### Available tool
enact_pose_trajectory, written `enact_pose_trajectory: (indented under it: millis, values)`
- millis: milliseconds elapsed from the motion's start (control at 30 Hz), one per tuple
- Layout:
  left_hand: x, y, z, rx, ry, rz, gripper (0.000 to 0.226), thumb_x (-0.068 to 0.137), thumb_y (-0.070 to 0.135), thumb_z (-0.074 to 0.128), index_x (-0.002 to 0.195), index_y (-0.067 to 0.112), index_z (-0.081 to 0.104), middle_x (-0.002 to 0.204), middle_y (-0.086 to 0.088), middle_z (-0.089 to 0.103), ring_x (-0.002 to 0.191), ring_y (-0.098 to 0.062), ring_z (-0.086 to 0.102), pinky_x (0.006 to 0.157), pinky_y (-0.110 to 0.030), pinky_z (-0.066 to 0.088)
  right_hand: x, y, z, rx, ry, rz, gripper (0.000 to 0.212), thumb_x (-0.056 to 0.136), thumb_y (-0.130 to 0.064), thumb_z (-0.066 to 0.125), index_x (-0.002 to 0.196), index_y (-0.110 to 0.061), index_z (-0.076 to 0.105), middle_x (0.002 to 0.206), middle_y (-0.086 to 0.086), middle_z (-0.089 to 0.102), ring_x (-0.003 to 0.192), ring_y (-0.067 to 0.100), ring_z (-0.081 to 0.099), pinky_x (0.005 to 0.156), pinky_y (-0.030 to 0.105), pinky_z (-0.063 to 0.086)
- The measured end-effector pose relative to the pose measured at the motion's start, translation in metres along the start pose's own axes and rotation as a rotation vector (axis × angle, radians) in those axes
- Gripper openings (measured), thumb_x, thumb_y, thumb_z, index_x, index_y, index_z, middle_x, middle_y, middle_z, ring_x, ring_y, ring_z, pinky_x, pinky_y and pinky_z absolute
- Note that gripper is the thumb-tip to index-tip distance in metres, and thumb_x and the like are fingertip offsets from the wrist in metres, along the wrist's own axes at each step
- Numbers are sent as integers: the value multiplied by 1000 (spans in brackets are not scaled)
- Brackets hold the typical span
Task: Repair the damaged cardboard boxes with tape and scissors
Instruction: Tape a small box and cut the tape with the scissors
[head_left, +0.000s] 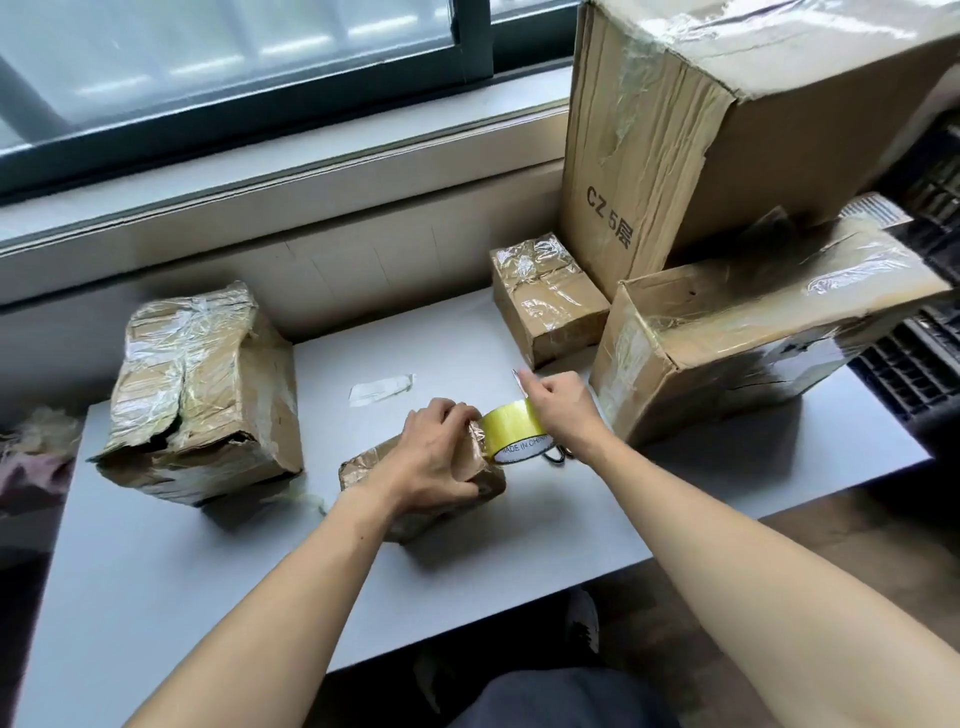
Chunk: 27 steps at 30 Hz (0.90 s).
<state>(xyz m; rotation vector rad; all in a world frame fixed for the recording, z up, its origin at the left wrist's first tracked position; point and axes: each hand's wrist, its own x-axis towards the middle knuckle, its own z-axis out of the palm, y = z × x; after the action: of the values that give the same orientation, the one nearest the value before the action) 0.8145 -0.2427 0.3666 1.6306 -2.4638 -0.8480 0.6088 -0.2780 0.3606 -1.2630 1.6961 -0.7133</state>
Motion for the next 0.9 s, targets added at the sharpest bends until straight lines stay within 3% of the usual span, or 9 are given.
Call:
enact_pose_trajectory:
  millis: [133, 200, 267, 333, 433, 533, 633, 767, 900]
  values:
    - [-9, -2, -35, -228, 22, 15, 102, 59, 45, 66, 148, 25, 21, 131, 6, 29, 125, -4, 31, 112, -20, 27, -3, -53, -10, 563, -66, 39, 48, 92, -39, 64, 53, -18, 45, 51, -4, 34, 48, 12, 31, 53, 30, 25]
    - [-16, -6, -44, -288, 35, 10, 106, 63, 28, 72, 153, 23, 15, 135, 5, 28, 125, 3, 29, 107, -4, 22, -4, -77, -7, 609, -196, -23, 46, 82, -48, 64, 53, -18, 46, 55, 1, 34, 50, 14, 31, 53, 30, 24]
    - [-27, -15, -42, -383, 30, -29, 105, 70, 11, 73, 156, 24, 14, 140, 9, 25, 130, 3, 30, 103, -2, 26, -9, -91, 1, 529, -290, -83, 47, 83, -48, 65, 53, -18, 45, 56, 2, 32, 51, 15, 29, 53, 31, 22]
    - [-40, -22, -37, -461, 41, -90, 103, 72, 8, 70, 155, 29, 13, 140, 17, 22, 136, -4, 32, 108, -18, 38, -15, -92, 15, 415, -312, -118, 53, 91, -43, 67, 51, -20, 41, 54, -1, 30, 51, 14, 26, 54, 32, 21]
    - [-51, -30, -30, -474, 52, -198, 103, 75, 3, 72, 151, 27, 6, 133, 5, 28, 123, -15, 46, 96, -18, 40, -31, -89, 42, 360, -270, -131, 59, 96, -46, 62, 53, -25, 27, 55, -4, 20, 50, 13, 18, 52, 34, 15]
    - [-57, -42, -21, -587, 104, -285, 112, 61, 25, 91, 144, 35, 16, 135, 5, 41, 121, -13, 53, 98, -33, 50, -42, -94, 62, 308, -193, -134, 60, 96, -56, 54, 53, -25, 26, 54, -3, 20, 48, 13, 19, 49, 32, 15]
    - [-55, -59, -8, -619, 155, -312, 106, 55, 35, 93, 139, 37, 30, 131, 1, 54, 120, -15, 58, 97, -46, 53, -50, -98, 69, 357, -262, -64, 60, 87, -72, 51, 55, -26, 29, 57, -1, 24, 49, 15, 26, 49, 32, 21]
    - [-55, -51, -11, -610, 171, -271, 103, 59, 25, 87, 141, 38, 26, 135, -1, 46, 125, -18, 50, 104, -46, 47, -49, -109, 68, 270, -254, -95, 59, 92, -57, 60, 54, -24, 30, 54, -1, 24, 48, 15, 24, 49, 33, 22]
    - [-49, -51, -17, -466, 184, -218, 100, 66, 22, 85, 145, 24, 25, 134, 3, 35, 123, -14, 39, 103, -26, 35, -40, -136, 50, 25, -166, -298, 64, 95, -41, 64, 48, -23, 24, 55, 3, 19, 49, 16, 18, 50, 34, 19]
